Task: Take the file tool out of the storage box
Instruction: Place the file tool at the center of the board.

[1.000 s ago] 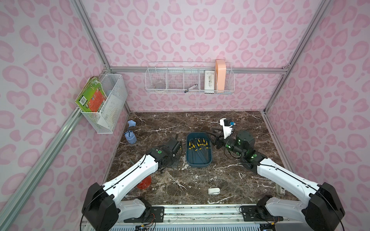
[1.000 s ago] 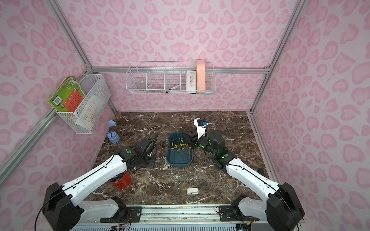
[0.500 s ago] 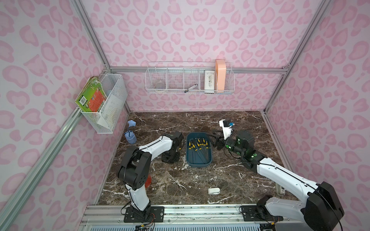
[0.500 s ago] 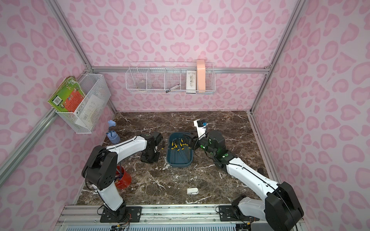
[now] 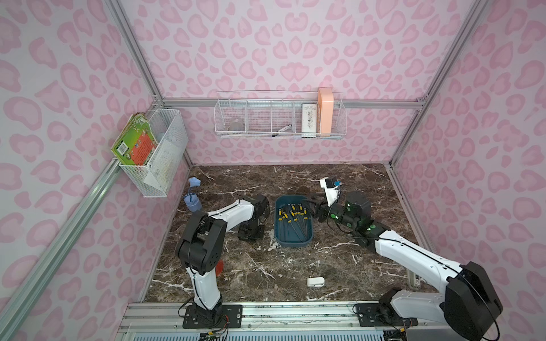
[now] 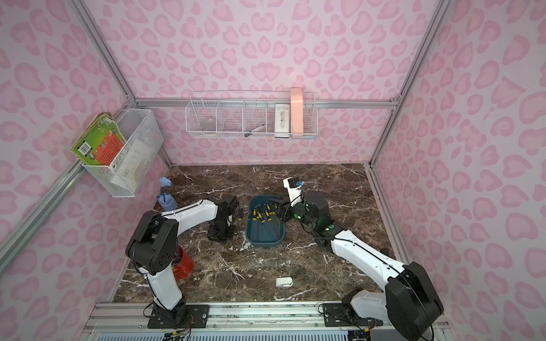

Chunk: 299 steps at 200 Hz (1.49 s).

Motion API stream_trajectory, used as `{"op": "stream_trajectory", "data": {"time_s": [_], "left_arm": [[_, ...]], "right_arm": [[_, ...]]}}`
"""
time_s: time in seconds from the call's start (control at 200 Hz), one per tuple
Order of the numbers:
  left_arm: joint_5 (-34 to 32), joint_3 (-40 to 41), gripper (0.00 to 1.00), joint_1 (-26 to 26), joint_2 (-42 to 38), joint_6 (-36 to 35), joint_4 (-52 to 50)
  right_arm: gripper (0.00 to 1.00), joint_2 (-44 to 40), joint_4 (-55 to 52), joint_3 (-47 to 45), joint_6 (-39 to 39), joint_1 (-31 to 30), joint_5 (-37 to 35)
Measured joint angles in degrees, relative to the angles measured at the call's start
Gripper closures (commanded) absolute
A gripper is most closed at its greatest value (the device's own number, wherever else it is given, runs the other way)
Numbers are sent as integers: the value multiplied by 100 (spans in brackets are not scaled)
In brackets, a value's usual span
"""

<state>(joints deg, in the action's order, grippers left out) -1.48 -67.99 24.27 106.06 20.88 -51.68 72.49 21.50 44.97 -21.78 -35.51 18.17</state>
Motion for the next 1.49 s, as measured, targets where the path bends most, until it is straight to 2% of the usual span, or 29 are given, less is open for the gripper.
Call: {"op": "stream_trajectory", "data": {"time_s": [0.3,0.535,0.615,1.155,1.335,1.495], "left_arm": [[74,-107,100,-109,74,42,39],[116,-96,100,-151,118,42,72],[157,-98,90,-166,177,39,87],[186,-92,81,-188,216,28,24],[116,-7,69,-188,74,26,114],[197,118,65,-114,-450,90,164]], "right_arm": [[47,7,0,0,4,0,4],[47,345,-15,66,22,4,87],[47,415,-15,96,20,4,149],[47,1049,-363,490,201,9,393],[48,1447,-463,695,254,-37,483],[51,2120,-660,1097,409,-96,494]]}}
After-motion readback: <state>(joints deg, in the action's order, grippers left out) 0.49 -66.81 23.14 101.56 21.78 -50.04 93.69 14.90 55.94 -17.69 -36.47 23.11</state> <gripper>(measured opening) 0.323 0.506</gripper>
